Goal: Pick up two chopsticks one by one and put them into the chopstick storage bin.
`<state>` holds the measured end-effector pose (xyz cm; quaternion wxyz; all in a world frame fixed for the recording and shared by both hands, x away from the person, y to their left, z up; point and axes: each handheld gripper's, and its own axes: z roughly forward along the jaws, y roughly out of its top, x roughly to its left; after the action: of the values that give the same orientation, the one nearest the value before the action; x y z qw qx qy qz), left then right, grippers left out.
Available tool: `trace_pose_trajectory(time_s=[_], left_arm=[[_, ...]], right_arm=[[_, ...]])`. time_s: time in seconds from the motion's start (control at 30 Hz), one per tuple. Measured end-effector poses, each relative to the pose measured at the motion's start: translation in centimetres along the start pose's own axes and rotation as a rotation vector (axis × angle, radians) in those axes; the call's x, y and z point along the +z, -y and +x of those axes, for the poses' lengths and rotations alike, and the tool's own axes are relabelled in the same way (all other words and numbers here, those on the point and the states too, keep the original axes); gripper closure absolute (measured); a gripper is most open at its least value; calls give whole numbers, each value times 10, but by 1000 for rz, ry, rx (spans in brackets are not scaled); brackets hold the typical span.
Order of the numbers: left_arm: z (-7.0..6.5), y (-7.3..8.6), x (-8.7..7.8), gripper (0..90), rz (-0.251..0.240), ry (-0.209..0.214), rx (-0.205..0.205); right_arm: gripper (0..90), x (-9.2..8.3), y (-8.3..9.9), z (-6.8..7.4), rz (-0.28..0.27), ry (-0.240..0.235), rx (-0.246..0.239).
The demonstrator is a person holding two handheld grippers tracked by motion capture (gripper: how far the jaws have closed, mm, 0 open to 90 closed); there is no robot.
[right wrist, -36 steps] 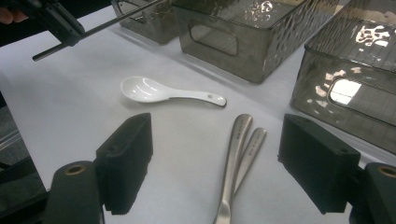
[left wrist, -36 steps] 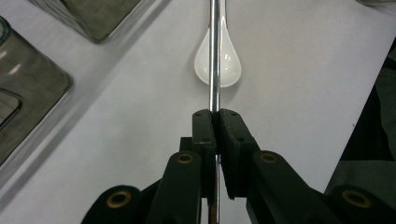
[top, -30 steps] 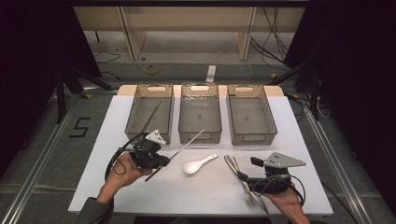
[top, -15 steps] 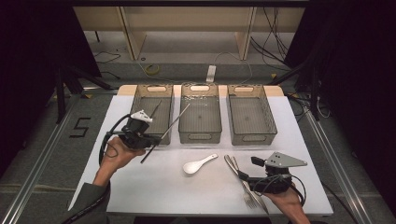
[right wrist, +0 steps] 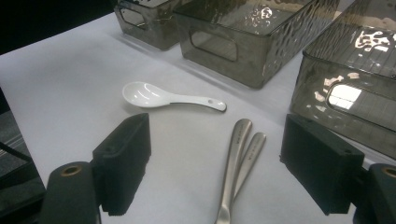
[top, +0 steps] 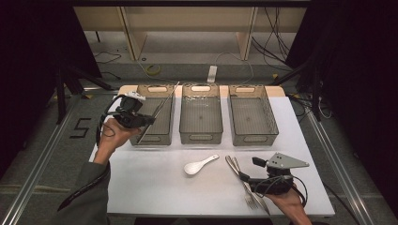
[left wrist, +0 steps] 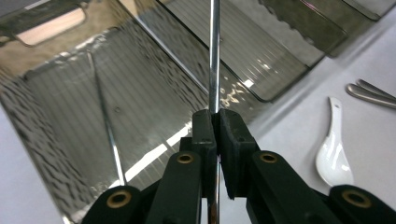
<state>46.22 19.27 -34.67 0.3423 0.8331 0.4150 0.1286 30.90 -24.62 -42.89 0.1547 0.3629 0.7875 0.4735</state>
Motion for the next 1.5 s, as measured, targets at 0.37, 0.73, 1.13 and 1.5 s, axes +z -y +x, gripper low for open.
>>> trace_pose_trajectory(time_s=[0.37, 0.73, 1.13, 1.5], left_arm=[[26, -15, 7, 847, -1, -45, -47], [45, -18, 24, 847, 20, -84, -72], [59, -12, 43, 846, 34, -122, -108], [68, -5, 52, 846, 63, -131, -113]], right_arm=[[229, 0, 0, 0, -15, 2, -1], [228, -1, 0, 0, -17, 2, 1], [229, -1, 0, 0, -14, 2, 2], [229, 0, 0, 0, -14, 2, -1]])
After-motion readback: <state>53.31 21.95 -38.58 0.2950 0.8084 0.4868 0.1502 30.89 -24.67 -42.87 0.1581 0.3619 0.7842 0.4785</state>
